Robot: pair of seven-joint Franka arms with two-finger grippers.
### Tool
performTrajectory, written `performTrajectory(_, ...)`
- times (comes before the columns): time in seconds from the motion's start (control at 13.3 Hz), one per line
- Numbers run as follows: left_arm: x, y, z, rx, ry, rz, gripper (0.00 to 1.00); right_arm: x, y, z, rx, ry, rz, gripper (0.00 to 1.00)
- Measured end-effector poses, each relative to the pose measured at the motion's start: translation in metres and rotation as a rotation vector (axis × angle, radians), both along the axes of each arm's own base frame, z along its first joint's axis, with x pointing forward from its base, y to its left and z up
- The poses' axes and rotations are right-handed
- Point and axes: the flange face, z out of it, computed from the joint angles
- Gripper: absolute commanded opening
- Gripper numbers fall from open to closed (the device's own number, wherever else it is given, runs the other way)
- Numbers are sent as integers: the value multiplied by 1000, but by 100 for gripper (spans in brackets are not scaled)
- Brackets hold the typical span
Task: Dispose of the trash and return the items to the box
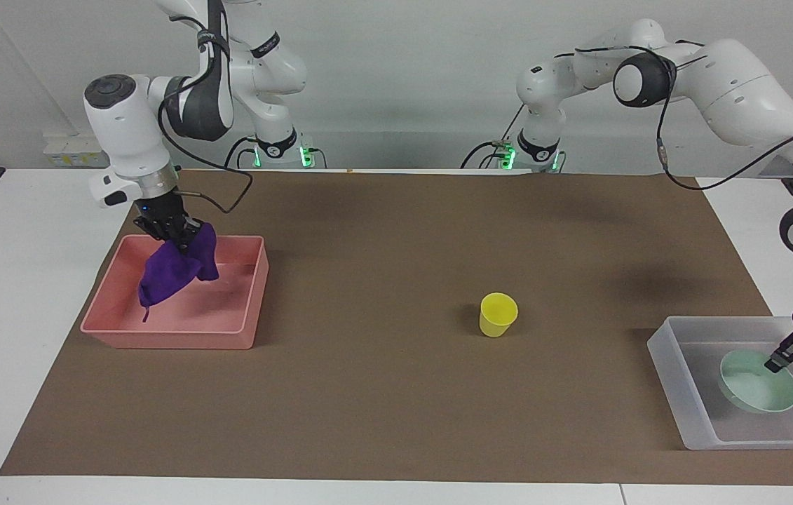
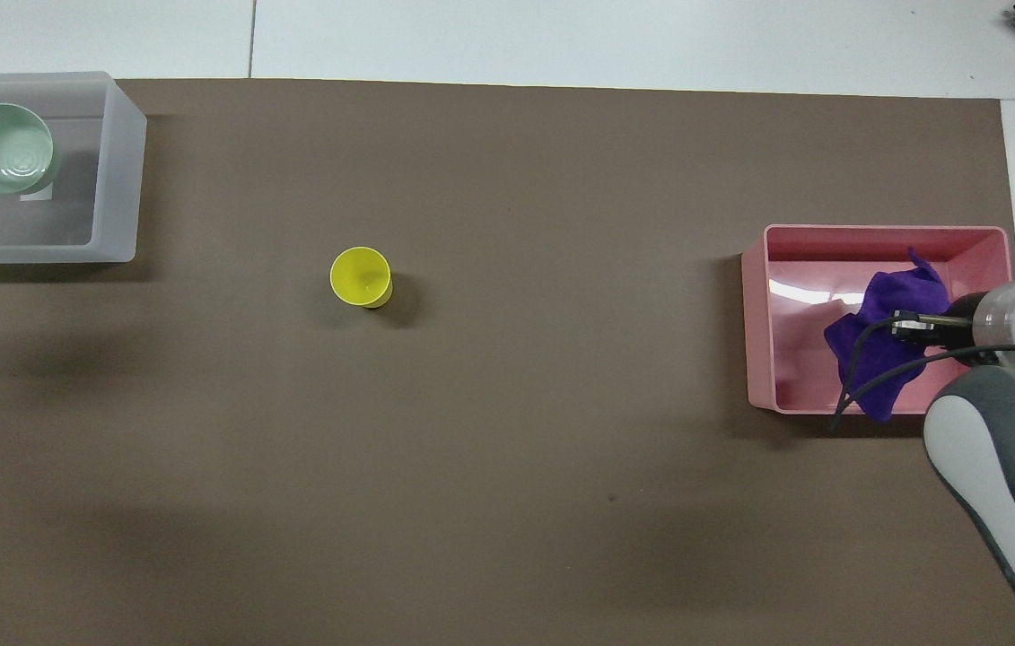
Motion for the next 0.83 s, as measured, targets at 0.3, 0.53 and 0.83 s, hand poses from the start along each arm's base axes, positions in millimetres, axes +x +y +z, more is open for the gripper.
performTrajectory(0.3,-1,8,-19,3,5,-2,0,4,-10,-53,1,36,-17,2)
performTrajectory(0.53,0,8,-29,8,10,-30,7,9,-19,-66,-3,11,-29,100)
performTrajectory(0.83,0,5,-27,17,7,-84,52,16,-20,-55,-7,-20,-24,100)
